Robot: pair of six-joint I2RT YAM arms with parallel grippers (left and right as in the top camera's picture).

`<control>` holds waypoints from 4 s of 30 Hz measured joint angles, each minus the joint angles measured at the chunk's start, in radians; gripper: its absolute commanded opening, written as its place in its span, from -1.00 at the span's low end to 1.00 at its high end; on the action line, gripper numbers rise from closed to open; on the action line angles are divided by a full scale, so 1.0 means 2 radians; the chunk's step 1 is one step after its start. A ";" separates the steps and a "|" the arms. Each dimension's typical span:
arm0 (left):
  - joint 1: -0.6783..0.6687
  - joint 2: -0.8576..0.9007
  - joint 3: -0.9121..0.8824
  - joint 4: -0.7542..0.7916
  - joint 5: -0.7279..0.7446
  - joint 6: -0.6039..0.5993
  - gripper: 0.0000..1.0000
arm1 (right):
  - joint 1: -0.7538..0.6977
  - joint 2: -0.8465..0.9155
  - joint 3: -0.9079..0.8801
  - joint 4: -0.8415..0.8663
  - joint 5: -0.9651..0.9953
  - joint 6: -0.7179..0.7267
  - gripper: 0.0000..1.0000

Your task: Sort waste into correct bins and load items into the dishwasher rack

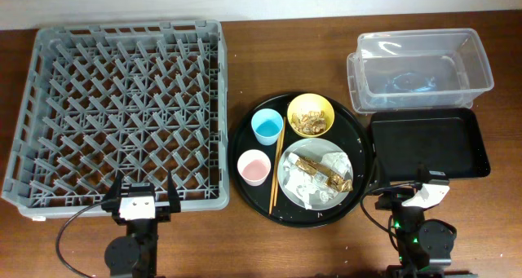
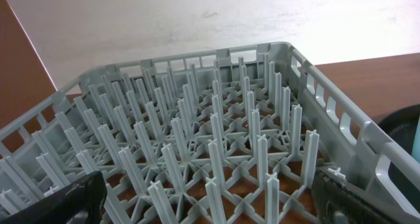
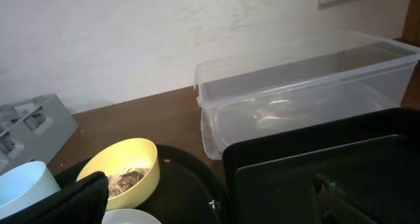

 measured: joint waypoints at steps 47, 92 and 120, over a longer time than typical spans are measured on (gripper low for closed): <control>0.000 0.000 0.000 0.000 0.000 0.000 0.99 | 0.000 0.000 0.000 0.000 0.000 0.000 0.97; 0.000 0.342 0.334 -0.023 0.137 0.026 0.99 | 0.000 0.245 0.384 -0.181 -0.089 -0.167 0.97; 0.000 0.720 0.796 -0.425 0.189 0.026 0.99 | 0.093 0.768 0.723 -0.567 -0.190 -0.172 0.91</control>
